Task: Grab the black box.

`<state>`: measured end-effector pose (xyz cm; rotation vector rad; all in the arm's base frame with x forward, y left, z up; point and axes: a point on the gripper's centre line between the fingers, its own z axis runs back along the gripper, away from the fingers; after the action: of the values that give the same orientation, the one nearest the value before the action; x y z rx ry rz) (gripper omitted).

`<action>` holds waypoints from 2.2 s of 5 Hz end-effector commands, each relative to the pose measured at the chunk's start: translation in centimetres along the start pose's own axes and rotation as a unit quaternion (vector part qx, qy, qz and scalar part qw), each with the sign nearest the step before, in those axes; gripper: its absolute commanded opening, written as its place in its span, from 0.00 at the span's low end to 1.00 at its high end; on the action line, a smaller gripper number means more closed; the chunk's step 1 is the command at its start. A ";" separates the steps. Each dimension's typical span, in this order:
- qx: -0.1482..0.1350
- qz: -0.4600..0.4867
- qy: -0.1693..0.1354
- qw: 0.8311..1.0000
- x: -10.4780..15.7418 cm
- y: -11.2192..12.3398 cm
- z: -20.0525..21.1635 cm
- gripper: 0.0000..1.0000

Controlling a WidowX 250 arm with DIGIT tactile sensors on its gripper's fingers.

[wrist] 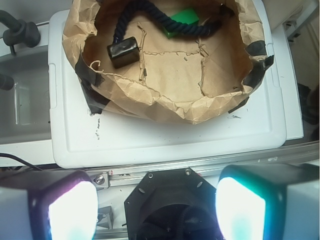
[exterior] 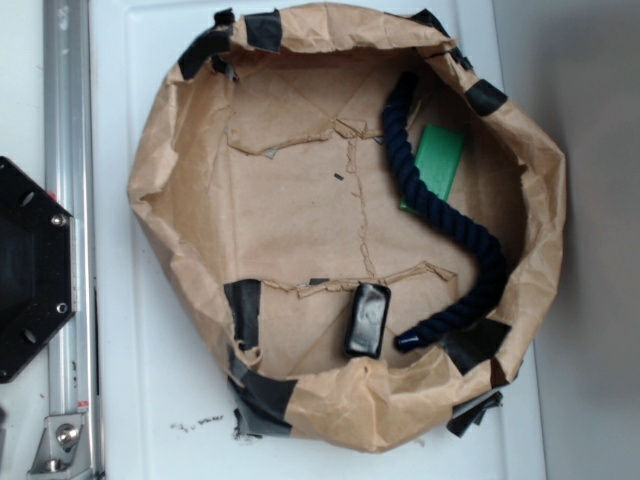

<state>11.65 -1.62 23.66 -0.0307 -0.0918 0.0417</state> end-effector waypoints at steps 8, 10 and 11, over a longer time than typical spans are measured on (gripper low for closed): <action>-0.010 0.376 -0.018 0.926 10.7 0.0 -7.0 1.00; -0.001 0.378 -0.032 0.925 10.6 2.1 -14.3 1.00; 0.009 0.409 -0.046 0.911 10.6 1.9 -15.9 1.00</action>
<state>23.27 -0.27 7.92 -0.0328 -0.1315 0.8864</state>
